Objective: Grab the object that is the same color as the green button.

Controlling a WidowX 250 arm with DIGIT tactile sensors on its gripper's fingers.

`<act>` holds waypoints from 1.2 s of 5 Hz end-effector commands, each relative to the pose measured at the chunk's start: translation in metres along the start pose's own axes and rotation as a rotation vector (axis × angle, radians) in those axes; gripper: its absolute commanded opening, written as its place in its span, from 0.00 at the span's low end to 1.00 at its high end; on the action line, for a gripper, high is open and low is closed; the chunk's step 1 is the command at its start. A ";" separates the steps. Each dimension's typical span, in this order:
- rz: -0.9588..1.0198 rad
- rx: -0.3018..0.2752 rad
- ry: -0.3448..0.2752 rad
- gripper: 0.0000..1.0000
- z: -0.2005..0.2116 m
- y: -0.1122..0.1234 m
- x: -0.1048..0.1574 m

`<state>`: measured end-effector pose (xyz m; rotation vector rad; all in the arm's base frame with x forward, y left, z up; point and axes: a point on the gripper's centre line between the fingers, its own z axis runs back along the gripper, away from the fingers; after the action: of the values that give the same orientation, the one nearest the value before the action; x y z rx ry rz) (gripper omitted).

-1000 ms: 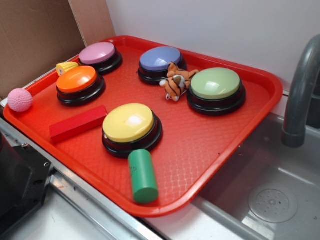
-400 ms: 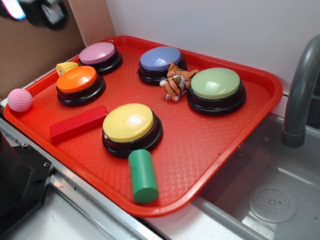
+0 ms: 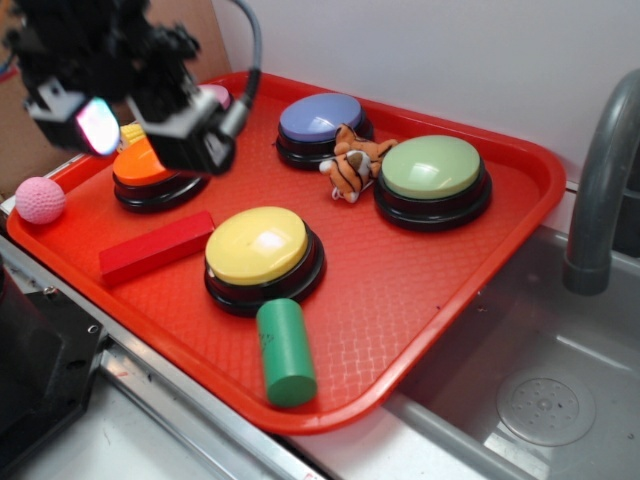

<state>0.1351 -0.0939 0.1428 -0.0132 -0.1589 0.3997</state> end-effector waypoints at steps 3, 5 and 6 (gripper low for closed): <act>0.241 -0.016 0.003 1.00 -0.099 -0.047 -0.013; 0.261 -0.035 0.011 1.00 -0.112 -0.055 -0.017; 0.279 -0.056 0.011 0.47 -0.117 -0.053 -0.020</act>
<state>0.1500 -0.1456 0.0209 -0.0475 -0.1470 0.6716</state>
